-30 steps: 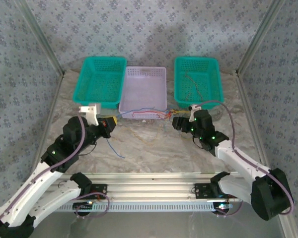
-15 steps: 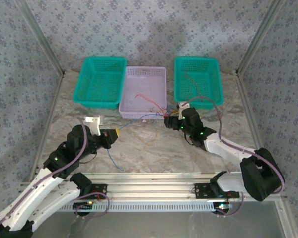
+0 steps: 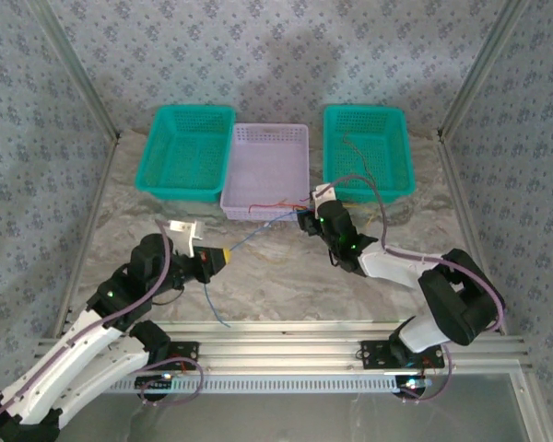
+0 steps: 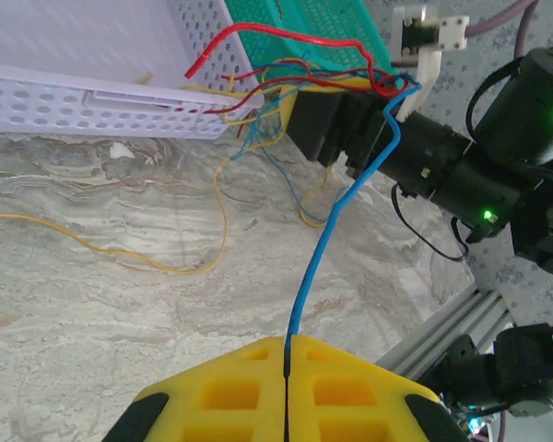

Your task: Untangle the cables

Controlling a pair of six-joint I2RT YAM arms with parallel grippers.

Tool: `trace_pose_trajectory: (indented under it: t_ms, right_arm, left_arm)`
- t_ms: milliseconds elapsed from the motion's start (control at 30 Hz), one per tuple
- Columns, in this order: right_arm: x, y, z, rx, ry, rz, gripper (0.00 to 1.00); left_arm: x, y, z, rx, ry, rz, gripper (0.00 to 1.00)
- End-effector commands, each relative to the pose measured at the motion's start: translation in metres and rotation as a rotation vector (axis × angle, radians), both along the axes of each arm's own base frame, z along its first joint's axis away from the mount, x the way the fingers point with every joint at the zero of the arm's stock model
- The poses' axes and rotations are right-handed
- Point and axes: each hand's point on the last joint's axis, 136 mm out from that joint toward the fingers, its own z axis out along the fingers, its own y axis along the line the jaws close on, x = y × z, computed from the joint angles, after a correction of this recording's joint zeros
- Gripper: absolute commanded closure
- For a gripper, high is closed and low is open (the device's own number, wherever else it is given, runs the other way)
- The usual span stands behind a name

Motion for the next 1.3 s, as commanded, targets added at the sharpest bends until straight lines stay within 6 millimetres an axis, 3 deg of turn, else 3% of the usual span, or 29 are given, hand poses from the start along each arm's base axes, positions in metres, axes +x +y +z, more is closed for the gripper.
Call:
trace_pose_trajectory:
  t_ms: [0,100,233,367,500,567,867,1267]
  right_arm:
    - [0.017,-0.004,0.027,0.025,-0.098,-0.047,0.53]
    - [0.021,-0.004,0.028,0.075,-0.075,-0.033,0.73]
    - [0.017,0.0,0.029,0.096,-0.064,-0.008,0.85]
    - [0.007,0.002,0.034,0.122,-0.063,0.03,0.96]
    - [-0.006,-0.002,0.045,0.158,-0.074,0.056,1.0]
    - [-0.012,-0.005,0.048,0.203,-0.054,0.075,1.0]
    - [-0.035,-0.025,0.057,0.372,0.017,0.15,1.0]
    - [-0.097,-0.062,0.089,0.412,-0.001,0.159,1.0]
  left_arm:
    - [-0.007,-0.011,0.007,-0.015,-0.025,-0.079,1.0]
    - [-0.007,-0.013,0.003,-0.004,-0.02,-0.086,1.0]
    - [-0.005,-0.015,-0.002,0.013,-0.014,-0.088,1.0]
    - [0.0,-0.015,-0.01,0.038,-0.004,-0.07,0.79]
    - [0.006,-0.017,-0.017,0.047,-0.002,-0.055,0.55]
    - [0.011,-0.018,-0.021,0.059,0.003,-0.043,0.49]
    - [0.034,-0.024,-0.035,0.09,0.003,0.014,0.42]
    - [0.06,-0.031,-0.047,0.14,0.006,0.077,0.41]
